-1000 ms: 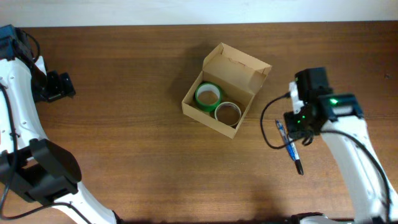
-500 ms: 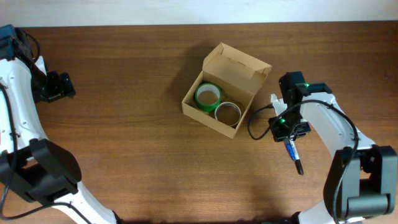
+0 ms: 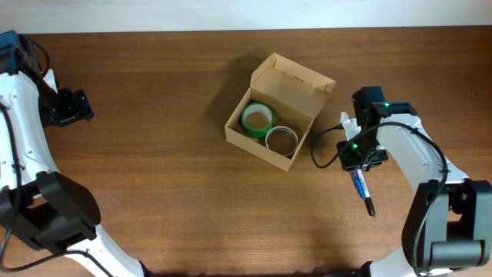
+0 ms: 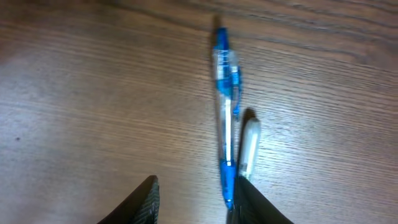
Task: Pack container
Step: 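Move the right gripper to the blue pen and grasp it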
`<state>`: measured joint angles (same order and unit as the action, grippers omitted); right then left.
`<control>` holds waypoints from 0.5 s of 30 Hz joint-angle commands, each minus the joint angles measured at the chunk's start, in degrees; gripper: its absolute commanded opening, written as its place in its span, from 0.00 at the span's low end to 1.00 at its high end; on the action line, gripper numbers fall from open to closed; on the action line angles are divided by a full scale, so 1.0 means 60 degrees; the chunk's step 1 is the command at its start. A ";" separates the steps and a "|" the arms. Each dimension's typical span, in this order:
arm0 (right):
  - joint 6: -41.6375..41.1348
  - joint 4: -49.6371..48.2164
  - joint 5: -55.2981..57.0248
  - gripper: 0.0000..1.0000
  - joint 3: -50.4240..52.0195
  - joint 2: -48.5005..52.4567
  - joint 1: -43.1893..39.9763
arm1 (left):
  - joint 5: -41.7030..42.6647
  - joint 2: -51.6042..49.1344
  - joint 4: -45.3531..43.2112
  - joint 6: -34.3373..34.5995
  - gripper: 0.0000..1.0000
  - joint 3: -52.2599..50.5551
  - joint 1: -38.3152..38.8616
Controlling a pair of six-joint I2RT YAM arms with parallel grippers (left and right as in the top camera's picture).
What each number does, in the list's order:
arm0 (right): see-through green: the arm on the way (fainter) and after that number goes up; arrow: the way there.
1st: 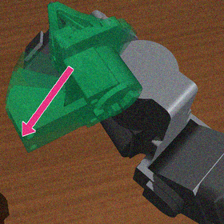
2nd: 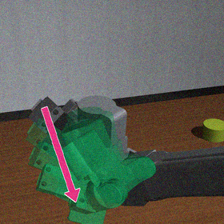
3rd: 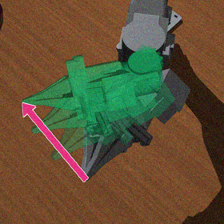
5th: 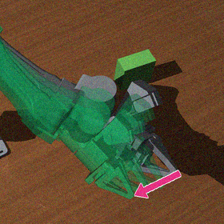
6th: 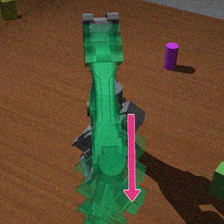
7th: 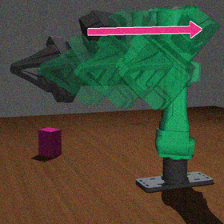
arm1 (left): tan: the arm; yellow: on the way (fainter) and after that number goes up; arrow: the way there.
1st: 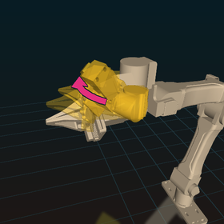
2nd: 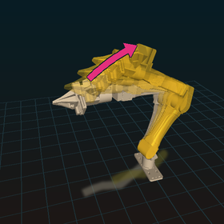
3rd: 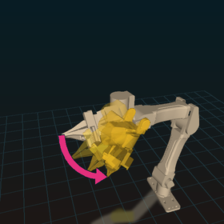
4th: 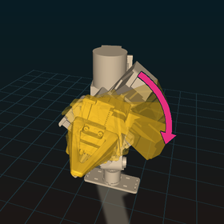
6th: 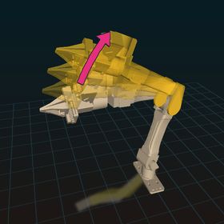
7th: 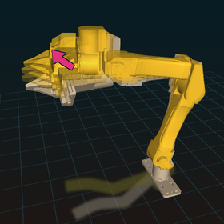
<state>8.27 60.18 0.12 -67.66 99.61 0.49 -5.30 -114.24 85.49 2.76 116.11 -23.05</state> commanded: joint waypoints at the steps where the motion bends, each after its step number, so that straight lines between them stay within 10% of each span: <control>1: 0.0095 -0.0040 0.0087 0.40 0.0047 0.0015 -0.0415 | 0.0066 -0.0047 -0.0004 -0.0113 1.00 -0.0066 -0.0044; 15: 0.0164 -0.0335 -0.0022 0.40 0.0561 0.0015 -0.0510 | 0.0066 -0.0047 -0.0004 -0.0113 1.00 -0.0066 -0.0044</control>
<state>8.82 59.16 0.10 -66.83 99.61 -2.48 -5.30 -114.24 85.49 2.74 116.11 -23.05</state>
